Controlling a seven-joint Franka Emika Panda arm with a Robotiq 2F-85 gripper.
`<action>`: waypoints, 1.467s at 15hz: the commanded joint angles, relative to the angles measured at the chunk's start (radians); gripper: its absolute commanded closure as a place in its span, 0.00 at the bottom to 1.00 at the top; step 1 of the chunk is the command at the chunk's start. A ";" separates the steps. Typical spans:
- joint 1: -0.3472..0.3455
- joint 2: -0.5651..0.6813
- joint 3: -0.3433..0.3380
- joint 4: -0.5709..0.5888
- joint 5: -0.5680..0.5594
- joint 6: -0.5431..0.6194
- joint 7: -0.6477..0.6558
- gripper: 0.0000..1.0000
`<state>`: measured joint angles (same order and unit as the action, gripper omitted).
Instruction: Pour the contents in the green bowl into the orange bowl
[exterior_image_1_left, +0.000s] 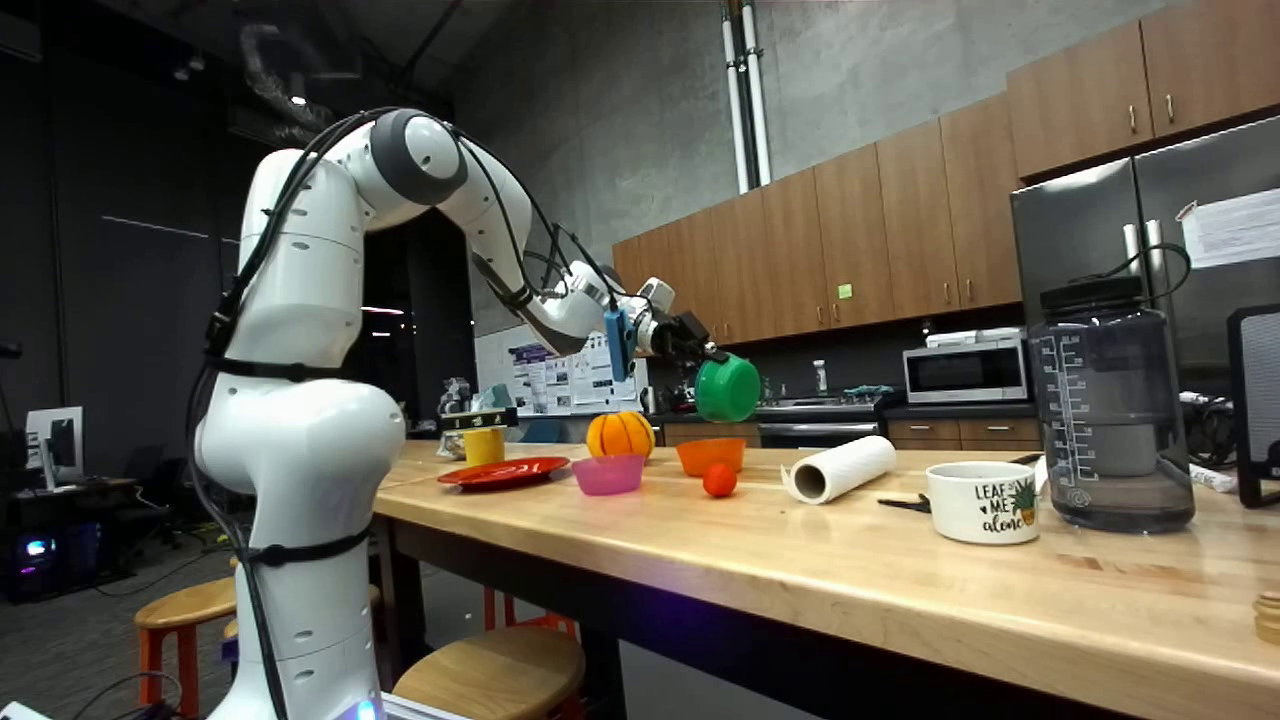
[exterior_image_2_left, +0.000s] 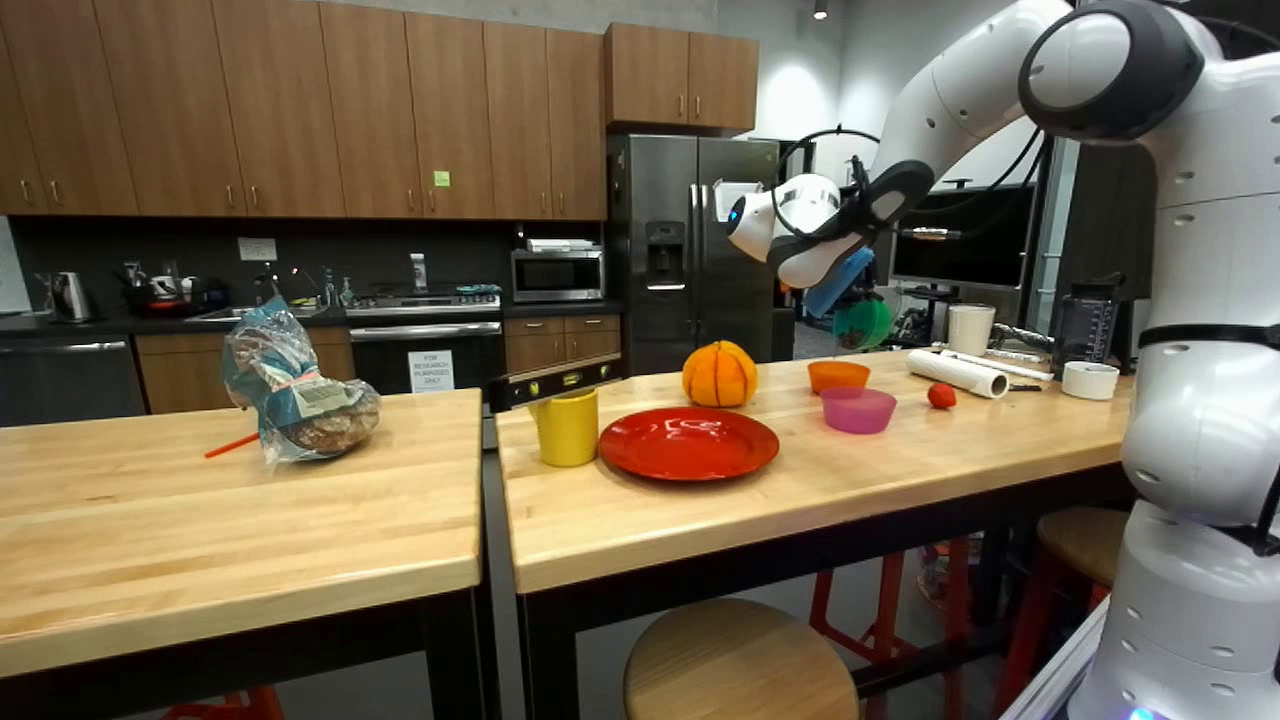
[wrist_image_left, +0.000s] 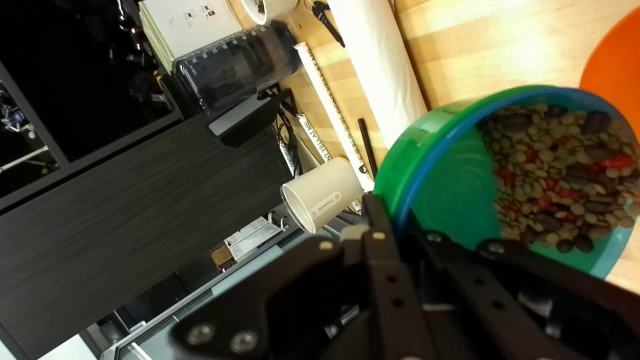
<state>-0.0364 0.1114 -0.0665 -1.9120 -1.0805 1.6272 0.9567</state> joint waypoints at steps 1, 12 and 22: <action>0.004 -0.034 0.006 -0.022 -0.026 -0.017 0.031 0.98; 0.005 -0.039 0.012 -0.029 -0.071 -0.038 0.060 0.98; 0.008 -0.051 0.020 -0.048 -0.105 -0.052 0.095 0.98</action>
<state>-0.0361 0.0990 -0.0536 -1.9276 -1.1515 1.5938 1.0327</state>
